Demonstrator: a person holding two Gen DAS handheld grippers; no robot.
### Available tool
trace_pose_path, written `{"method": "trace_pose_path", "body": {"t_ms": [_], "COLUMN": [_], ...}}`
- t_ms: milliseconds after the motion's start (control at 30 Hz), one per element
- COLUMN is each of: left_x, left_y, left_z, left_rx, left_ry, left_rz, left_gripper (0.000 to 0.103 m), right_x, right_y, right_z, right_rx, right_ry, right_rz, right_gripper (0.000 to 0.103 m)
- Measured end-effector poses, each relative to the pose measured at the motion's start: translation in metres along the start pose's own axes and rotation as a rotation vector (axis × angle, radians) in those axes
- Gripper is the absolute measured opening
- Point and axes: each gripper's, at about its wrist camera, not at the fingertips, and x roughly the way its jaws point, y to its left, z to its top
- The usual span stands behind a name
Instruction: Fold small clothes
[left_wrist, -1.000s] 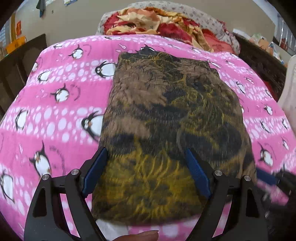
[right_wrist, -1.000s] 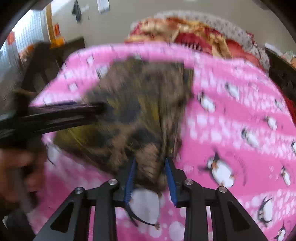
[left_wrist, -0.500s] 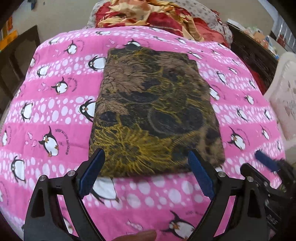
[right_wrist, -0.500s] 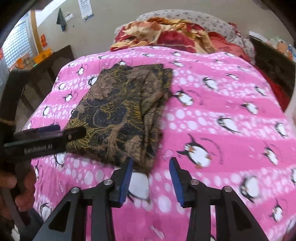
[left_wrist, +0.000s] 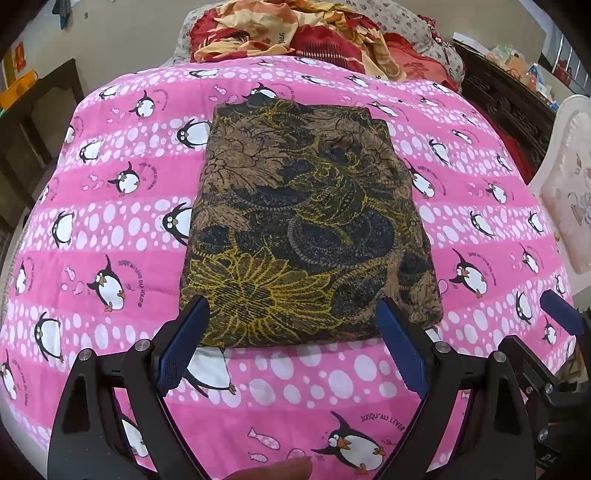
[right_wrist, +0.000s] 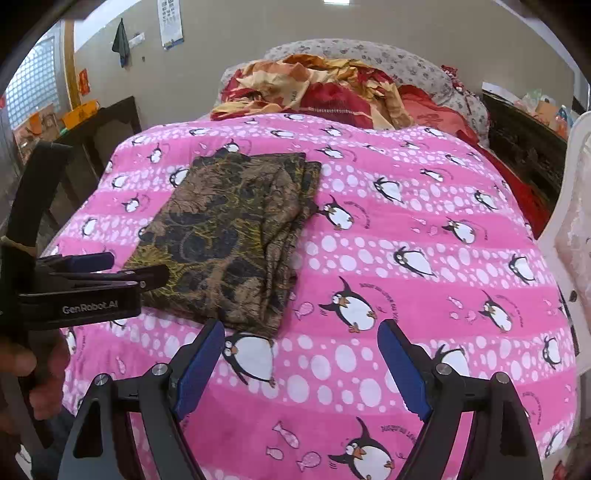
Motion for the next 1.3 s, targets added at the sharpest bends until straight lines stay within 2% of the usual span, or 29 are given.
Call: {"method": "trace_pose_path", "body": {"t_ms": [300, 1300], "left_x": [-0.003, 0.002], "left_y": [0.004, 0.003], "left_z": [0.002, 0.0], "left_rx": [0.002, -0.01], "left_ry": [-0.015, 0.001], "left_rz": [0.011, 0.016], "left_gripper": [0.091, 0.091], "right_x": [0.005, 0.005], "right_y": [0.004, 0.01], "right_z": [0.01, 0.014], "right_rx": [0.006, -0.002], "right_ry": [0.021, 0.014], "right_rz": [-0.037, -0.018], "right_gripper": [0.083, 0.083]}}
